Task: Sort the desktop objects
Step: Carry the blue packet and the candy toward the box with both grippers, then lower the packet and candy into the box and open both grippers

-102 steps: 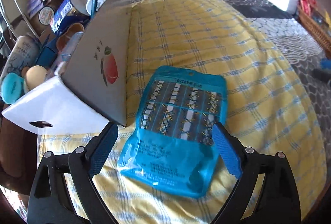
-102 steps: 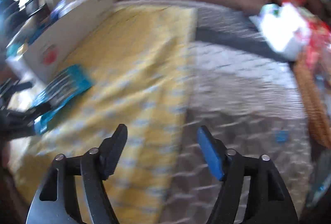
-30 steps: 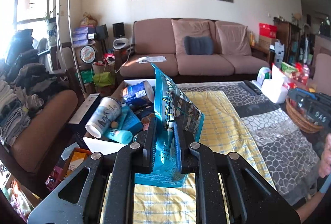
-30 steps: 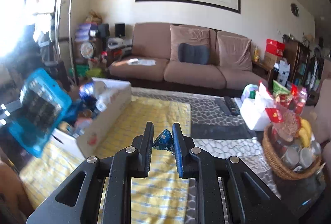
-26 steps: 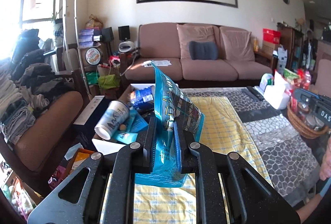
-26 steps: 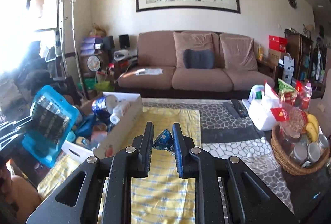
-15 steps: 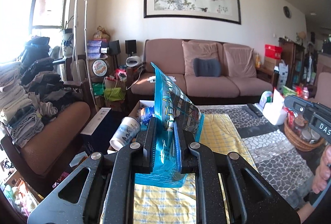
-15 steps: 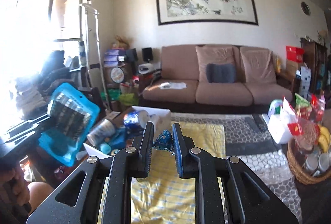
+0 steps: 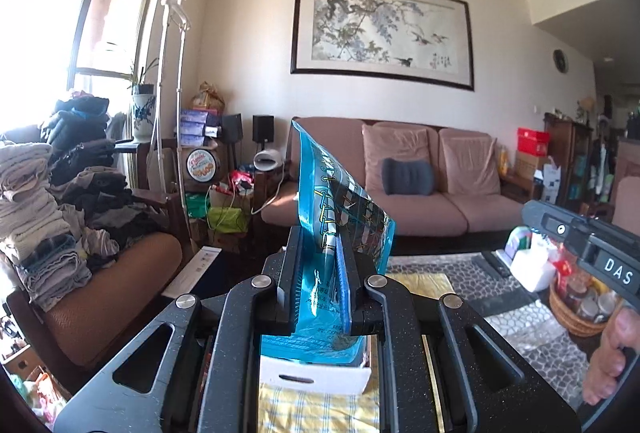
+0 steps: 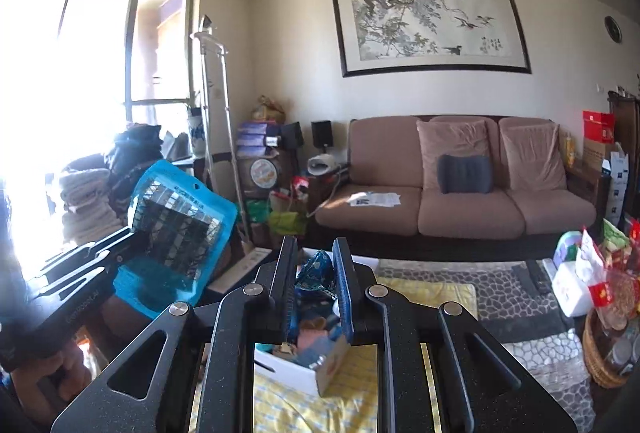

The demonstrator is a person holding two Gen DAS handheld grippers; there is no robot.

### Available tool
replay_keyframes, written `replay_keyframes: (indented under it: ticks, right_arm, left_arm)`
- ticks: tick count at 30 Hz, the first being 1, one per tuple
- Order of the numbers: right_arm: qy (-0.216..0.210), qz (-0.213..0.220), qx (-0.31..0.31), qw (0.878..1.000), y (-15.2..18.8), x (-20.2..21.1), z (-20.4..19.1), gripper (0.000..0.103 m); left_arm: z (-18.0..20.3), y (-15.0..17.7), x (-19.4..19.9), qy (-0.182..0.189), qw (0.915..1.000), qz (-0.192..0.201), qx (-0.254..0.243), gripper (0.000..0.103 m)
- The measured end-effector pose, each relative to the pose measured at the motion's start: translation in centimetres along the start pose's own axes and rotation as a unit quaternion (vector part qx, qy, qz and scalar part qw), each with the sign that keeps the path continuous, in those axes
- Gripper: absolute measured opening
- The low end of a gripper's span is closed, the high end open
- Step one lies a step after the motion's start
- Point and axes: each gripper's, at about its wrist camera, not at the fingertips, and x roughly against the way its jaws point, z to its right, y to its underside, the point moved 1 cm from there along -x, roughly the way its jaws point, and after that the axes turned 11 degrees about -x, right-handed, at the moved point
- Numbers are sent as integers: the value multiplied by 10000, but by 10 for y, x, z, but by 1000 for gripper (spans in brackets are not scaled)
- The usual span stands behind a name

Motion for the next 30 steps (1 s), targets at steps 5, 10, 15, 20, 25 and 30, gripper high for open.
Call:
replay_keyframes:
  ticks: [5,10,15,20,25,30]
  right_arm:
    - [-158,-97,56,9998,-13,-37,-20,17]
    - [-229,-249,60,9994,-11,-79,-22,17]
    - [-246,-495,-62,9985,-1,-127,-11,17]
    - [-110,-769,-109,9969,14,-179,11,17]
    - [137,-1041,-354,9938,47,-227,45,17]
    - [274,-1281,-1085,9854,107,-256,83,17]
  left_arm:
    - [-19,-13,-31,-110,9999,62,106,14]
    - [-29,-10,-79,-64,9995,-49,302,14]
    - [-37,9,-139,170,9988,-209,406,14]
    - [-65,49,-189,569,9972,-115,473,14]
    - [-84,102,-234,580,9978,-234,225,14]
    - [-72,133,-274,400,9946,-955,34,14]
